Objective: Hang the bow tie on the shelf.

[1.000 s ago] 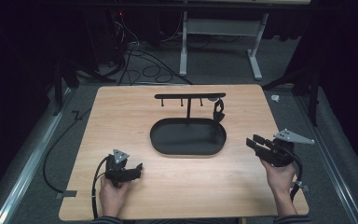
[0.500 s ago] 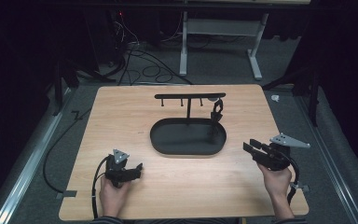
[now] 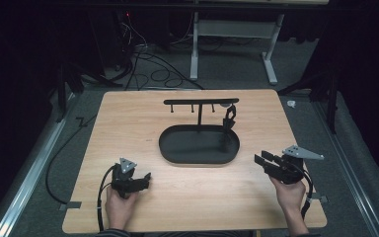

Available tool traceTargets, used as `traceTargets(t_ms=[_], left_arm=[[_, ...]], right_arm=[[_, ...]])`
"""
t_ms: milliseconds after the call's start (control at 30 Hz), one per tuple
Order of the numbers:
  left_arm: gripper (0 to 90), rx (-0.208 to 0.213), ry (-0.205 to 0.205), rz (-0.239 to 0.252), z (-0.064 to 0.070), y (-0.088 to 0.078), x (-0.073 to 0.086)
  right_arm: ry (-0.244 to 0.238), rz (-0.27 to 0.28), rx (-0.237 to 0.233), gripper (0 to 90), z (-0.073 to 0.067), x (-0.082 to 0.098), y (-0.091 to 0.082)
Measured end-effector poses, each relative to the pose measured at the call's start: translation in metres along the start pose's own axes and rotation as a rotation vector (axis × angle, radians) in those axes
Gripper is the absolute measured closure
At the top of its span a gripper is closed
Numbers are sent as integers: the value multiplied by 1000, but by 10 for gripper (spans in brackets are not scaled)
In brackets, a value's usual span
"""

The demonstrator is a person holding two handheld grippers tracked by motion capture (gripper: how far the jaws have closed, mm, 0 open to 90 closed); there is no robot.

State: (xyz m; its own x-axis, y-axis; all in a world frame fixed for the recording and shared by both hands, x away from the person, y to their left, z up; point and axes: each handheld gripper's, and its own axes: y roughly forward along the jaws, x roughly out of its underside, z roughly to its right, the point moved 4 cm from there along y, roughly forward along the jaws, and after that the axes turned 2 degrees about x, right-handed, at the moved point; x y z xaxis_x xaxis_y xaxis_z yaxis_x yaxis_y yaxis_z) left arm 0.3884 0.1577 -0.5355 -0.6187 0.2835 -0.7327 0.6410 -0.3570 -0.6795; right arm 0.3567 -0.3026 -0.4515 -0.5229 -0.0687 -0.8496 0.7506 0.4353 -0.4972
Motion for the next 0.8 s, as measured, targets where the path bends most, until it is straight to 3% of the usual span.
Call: traceTargets(t_ms=[800], left_arm=[[179, 0, 0, 0, 0, 0, 0]], right_arm=[[15, -24, -18, 610, -6, 15, 11]])
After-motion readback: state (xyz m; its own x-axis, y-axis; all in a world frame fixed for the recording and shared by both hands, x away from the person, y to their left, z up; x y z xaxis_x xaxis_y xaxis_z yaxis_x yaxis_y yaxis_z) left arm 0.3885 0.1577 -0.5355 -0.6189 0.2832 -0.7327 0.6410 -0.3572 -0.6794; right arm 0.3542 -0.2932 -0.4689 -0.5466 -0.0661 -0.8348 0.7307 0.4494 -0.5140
